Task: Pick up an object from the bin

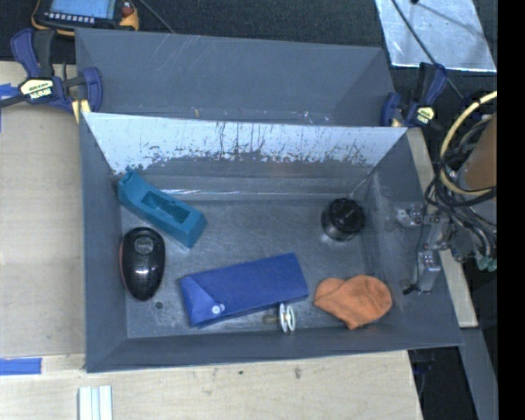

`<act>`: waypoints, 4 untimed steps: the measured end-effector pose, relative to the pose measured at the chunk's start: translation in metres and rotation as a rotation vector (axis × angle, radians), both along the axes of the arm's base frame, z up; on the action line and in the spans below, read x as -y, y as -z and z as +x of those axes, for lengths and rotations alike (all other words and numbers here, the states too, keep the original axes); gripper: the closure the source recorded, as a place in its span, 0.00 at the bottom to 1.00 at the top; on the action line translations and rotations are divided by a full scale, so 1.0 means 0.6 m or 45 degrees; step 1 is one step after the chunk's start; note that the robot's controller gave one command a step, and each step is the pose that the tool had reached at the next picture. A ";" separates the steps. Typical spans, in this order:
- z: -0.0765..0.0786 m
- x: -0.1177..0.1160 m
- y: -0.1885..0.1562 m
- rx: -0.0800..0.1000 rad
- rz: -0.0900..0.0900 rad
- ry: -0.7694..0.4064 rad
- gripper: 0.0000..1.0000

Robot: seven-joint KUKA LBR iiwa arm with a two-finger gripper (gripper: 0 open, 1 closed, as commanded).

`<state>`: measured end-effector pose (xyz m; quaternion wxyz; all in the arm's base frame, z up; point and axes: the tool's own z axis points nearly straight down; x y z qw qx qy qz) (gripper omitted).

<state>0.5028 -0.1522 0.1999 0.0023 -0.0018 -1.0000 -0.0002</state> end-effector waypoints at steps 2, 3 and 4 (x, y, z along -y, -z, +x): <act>-0.016 -0.022 0.073 0.015 -0.003 -0.115 0.00; 0.018 -0.017 0.185 0.010 -0.002 -0.149 0.00; -0.017 -0.036 0.216 0.011 -0.001 -0.394 1.00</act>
Offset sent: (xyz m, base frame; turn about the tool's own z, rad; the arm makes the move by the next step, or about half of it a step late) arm -0.0185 0.0209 -0.0727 -0.1398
